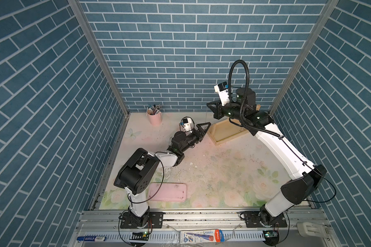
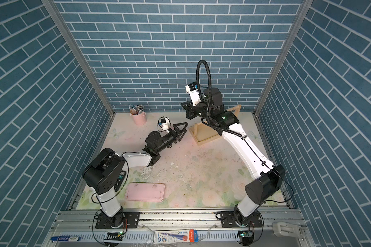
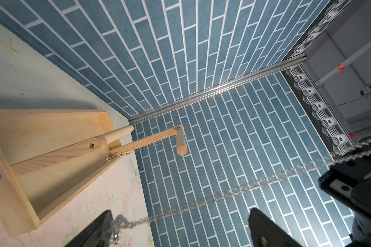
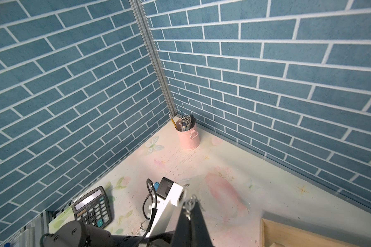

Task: Take the necklace off the jewelry display stand
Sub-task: Take off the necklace from the stand.

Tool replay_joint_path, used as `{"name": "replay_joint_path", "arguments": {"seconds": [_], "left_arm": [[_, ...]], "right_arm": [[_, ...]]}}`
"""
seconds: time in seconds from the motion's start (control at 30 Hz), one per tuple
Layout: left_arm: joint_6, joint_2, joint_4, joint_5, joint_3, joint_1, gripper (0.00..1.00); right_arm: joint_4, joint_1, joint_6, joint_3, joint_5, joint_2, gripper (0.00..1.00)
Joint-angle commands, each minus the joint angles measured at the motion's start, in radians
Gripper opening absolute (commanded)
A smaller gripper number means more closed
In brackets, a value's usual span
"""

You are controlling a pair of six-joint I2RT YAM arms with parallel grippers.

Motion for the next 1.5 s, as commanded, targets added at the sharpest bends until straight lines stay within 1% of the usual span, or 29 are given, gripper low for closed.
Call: {"name": "replay_joint_path", "arguments": {"seconds": [0.0, 0.67, 1.47], "left_arm": [[0.008, 0.012, 0.030, 0.007, 0.004, -0.005, 0.99], [0.014, 0.008, 0.039, 0.020, 0.007, -0.005, 0.99], [0.014, 0.028, 0.020, 0.038, 0.004, -0.007, 0.99]], "right_arm": [[0.007, 0.006, 0.001, 0.009, 0.008, -0.004, 0.00], [0.020, 0.009, 0.006, -0.047, 0.043, -0.033, 0.00], [0.019, 0.011, 0.005, -0.060, 0.052, -0.072, 0.00]]}}
